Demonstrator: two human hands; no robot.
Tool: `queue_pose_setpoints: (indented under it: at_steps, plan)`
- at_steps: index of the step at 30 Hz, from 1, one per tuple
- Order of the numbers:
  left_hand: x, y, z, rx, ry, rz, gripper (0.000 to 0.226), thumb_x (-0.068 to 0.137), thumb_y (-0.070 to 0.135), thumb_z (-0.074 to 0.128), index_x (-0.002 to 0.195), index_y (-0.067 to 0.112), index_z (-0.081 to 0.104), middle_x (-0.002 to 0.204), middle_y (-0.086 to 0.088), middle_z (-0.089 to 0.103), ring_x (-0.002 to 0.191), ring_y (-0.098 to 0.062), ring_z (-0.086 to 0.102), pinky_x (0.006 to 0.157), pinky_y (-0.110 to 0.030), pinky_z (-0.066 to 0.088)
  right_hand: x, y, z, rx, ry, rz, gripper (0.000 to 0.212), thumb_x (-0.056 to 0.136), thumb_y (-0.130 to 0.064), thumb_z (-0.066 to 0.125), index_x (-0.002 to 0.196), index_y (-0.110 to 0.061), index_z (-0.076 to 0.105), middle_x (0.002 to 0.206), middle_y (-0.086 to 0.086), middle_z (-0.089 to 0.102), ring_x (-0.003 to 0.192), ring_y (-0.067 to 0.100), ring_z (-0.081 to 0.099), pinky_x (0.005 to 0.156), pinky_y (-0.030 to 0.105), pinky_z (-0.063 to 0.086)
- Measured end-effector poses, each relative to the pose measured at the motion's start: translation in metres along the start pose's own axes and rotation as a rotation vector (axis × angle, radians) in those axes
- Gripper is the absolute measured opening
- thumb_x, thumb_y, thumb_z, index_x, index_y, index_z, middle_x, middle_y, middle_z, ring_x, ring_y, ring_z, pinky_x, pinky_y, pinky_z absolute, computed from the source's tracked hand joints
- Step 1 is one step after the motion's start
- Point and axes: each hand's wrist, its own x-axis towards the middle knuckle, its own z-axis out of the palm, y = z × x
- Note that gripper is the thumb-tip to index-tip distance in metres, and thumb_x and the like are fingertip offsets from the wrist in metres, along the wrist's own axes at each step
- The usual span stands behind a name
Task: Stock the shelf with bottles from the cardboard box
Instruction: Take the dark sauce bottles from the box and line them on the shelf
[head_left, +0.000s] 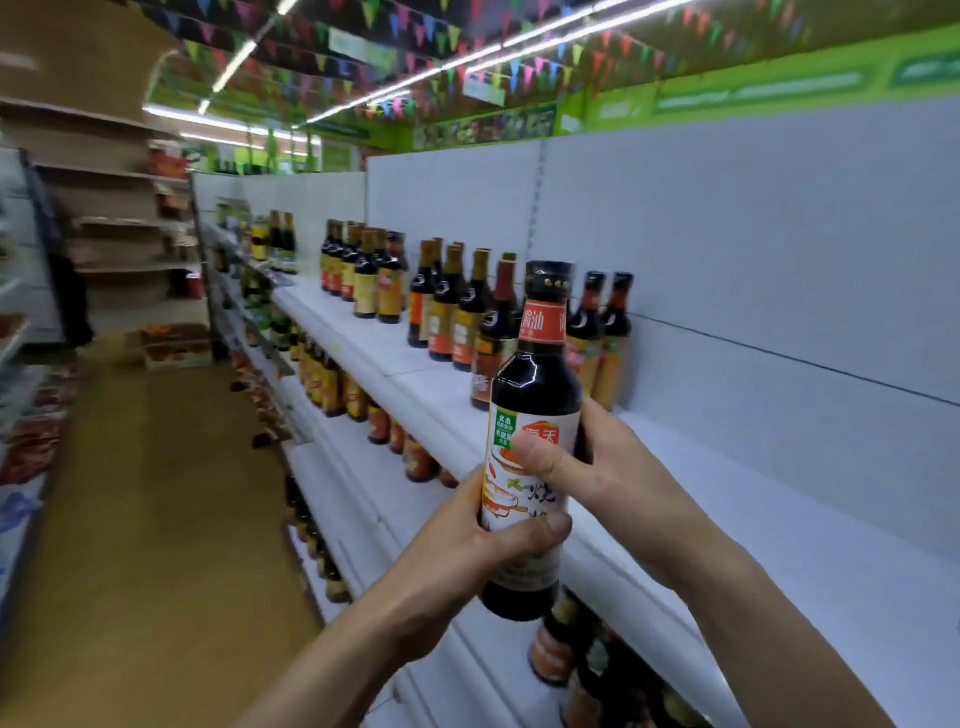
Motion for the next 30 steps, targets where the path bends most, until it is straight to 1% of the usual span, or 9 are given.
queue_pose_setpoints:
  at_steps: [2, 4, 6, 11, 14, 18, 24, 27, 30]
  plan:
    - [0.017, 0.0, 0.026, -0.011, -0.055, 0.02, 0.047, 0.08, 0.028, 0.077, 0.125, 0.027, 0.063, 0.118, -0.002, 0.075, 0.114, -0.022, 0.07, 0.096, -0.036, 0.056, -0.009, 0.001, -0.027, -0.015, 0.076, 0.001, 0.054, 0.081, -0.044, 0.079, 0.127, -0.021, 0.061, 0.113, -0.003, 0.077, 0.105, 0.013, 0.075, 0.092, 0.037, 0.059]
    - [0.032, -0.001, 0.052, -0.024, -0.114, 0.038, 0.044, 0.08, 0.026, 0.076, 0.122, 0.029, 0.065, 0.115, -0.001, 0.076, 0.111, -0.019, 0.071, 0.09, -0.032, 0.056, -0.022, 0.001, -0.053, -0.041, 0.127, 0.001, 0.054, 0.083, -0.043, 0.079, 0.128, -0.021, 0.06, 0.115, -0.003, 0.077, 0.106, 0.014, 0.074, 0.093, 0.037, 0.058]
    - [0.044, -0.001, 0.075, -0.024, -0.176, 0.045, 0.044, 0.079, 0.027, 0.077, 0.121, 0.029, 0.065, 0.113, 0.0, 0.076, 0.109, -0.018, 0.072, 0.089, -0.032, 0.054, -0.035, 0.0, -0.074, -0.071, 0.163, 0.003, 0.055, 0.085, -0.041, 0.079, 0.132, -0.022, 0.059, 0.118, -0.003, 0.076, 0.109, 0.015, 0.074, 0.096, 0.039, 0.059]
    - [0.064, -0.001, 0.13, -0.019, -0.342, 0.048, 0.048, 0.079, 0.027, 0.078, 0.124, 0.026, 0.063, 0.114, 0.0, 0.076, 0.107, -0.015, 0.072, 0.081, -0.025, 0.057, -0.071, 0.006, -0.124, -0.119, 0.325, 0.037, 0.054, 0.082, -0.045, 0.08, 0.127, -0.022, 0.06, 0.114, -0.003, 0.077, 0.106, 0.015, 0.074, 0.096, 0.043, 0.059]
    - [0.075, -0.003, 0.16, -0.009, -0.45, 0.037, 0.046, 0.083, 0.024, 0.08, 0.125, 0.026, 0.062, 0.116, -0.001, 0.075, 0.11, -0.017, 0.071, 0.086, -0.028, 0.056, -0.092, 0.012, -0.147, -0.141, 0.431, 0.053, 0.052, 0.083, -0.045, 0.079, 0.126, -0.022, 0.06, 0.114, -0.002, 0.077, 0.107, 0.016, 0.074, 0.098, 0.048, 0.058]
    - [0.088, -0.007, 0.198, -0.018, -0.585, 0.027, 0.046, 0.079, 0.028, 0.077, 0.123, 0.028, 0.064, 0.115, -0.001, 0.075, 0.109, -0.017, 0.072, 0.08, -0.023, 0.057, -0.121, 0.016, -0.171, -0.173, 0.559, 0.069, 0.053, 0.082, -0.048, 0.076, 0.127, -0.024, 0.059, 0.115, -0.004, 0.076, 0.108, 0.014, 0.074, 0.097, 0.045, 0.059]
    - [0.1, -0.014, 0.247, 0.02, -0.775, 0.023, 0.046, 0.089, 0.021, 0.078, 0.131, 0.027, 0.061, 0.125, 0.002, 0.073, 0.119, -0.016, 0.068, 0.107, -0.041, 0.049, -0.163, 0.016, -0.196, -0.249, 0.717, 0.132, 0.05, 0.082, -0.045, 0.073, 0.127, -0.028, 0.059, 0.115, -0.007, 0.076, 0.107, 0.01, 0.074, 0.09, 0.036, 0.061]
    - [0.106, -0.019, 0.267, 0.04, -0.858, 0.018, 0.046, 0.088, 0.022, 0.079, 0.131, 0.029, 0.061, 0.124, 0.004, 0.073, 0.119, -0.014, 0.067, 0.109, -0.042, 0.048, -0.18, 0.018, -0.202, -0.278, 0.772, 0.162, 0.051, 0.084, -0.043, 0.074, 0.131, -0.03, 0.058, 0.12, -0.01, 0.075, 0.112, 0.009, 0.072, 0.097, 0.039, 0.059]
    - [0.111, -0.025, 0.28, 0.051, -0.92, 0.001, 0.046, 0.089, 0.017, 0.077, 0.13, 0.03, 0.061, 0.122, 0.006, 0.074, 0.118, -0.012, 0.067, 0.106, -0.037, 0.05, -0.189, 0.023, -0.205, -0.304, 0.817, 0.184, 0.055, 0.085, -0.045, 0.074, 0.135, -0.033, 0.055, 0.126, -0.011, 0.072, 0.118, 0.009, 0.069, 0.102, 0.042, 0.057]
